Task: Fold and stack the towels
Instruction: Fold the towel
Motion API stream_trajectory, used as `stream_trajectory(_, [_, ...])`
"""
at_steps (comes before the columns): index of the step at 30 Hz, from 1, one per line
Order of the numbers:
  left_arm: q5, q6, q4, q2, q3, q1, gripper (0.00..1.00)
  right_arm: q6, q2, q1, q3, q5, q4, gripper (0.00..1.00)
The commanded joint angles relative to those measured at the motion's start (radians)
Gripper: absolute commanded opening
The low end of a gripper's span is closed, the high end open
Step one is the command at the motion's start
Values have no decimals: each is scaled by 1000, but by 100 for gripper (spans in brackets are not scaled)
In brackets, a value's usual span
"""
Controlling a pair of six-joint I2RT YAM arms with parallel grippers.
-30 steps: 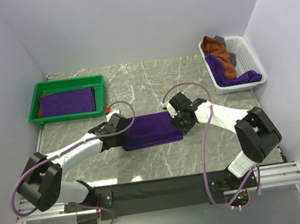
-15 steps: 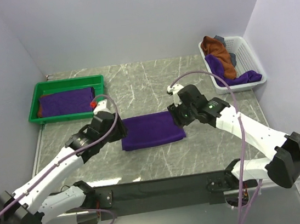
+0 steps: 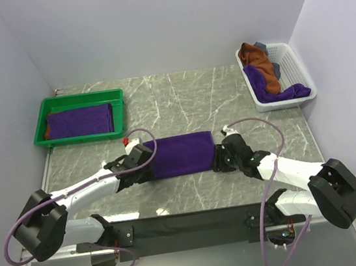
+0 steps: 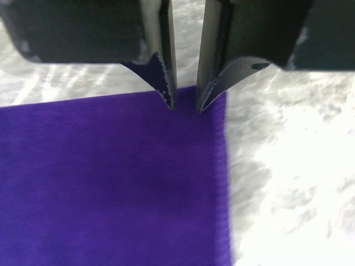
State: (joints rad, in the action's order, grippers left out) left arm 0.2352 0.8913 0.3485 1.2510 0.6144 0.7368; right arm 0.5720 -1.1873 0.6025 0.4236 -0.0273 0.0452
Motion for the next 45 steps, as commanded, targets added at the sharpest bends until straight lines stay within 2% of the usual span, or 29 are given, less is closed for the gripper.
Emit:
stream_trajectory(1, [33, 57, -57, -27, -7, 4, 29, 88, 67, -13, -20, 15, -176, 48])
stream_trajectory(5, [52, 95, 4, -87, -18, 3, 38, 83, 144, -12, -11, 68, -96, 49])
stream_trajectory(9, [102, 178, 85, -180, -25, 4, 45, 172, 289, -17, -34, 151, -53, 50])
stream_trajectory(10, [116, 201, 101, -223, -36, 4, 50, 198, 316, -21, -51, 164, -30, 51])
stream_trajectory(11, [118, 234, 107, -242, -44, 4, 53, 242, 336, -24, -62, 171, -22, 53])
stream_trajectory(12, [119, 253, 109, -274, -53, 3, 61, 268, 374, -29, -71, 188, -15, 60])
stream_trajectory(13, [116, 270, 103, -285, -74, 4, 64, 293, 388, -33, -95, 191, -11, 63])
stream_trajectory(15, [99, 296, 64, -301, -103, 3, 66, 347, 411, -50, -117, 185, -18, 69])
stream_trajectory(18, [70, 317, 1, -277, -139, 4, 69, 396, 410, -64, -152, 181, -33, 70])
stream_trajectory(21, [70, 328, -34, -239, -151, 3, 68, 420, 382, -84, -178, 158, -44, 63])
stream_trajectory(26, [52, 336, -104, -156, -163, 1, 62, 436, 316, -115, -221, 121, -129, 58])
stream_trajectory(35, [55, 348, -120, -108, -183, -2, 43, 425, 195, -135, -243, 76, -206, 55])
stream_trajectory(45, [44, 344, -100, -143, -191, -1, 34, 408, 97, -136, -220, 30, -211, 53])
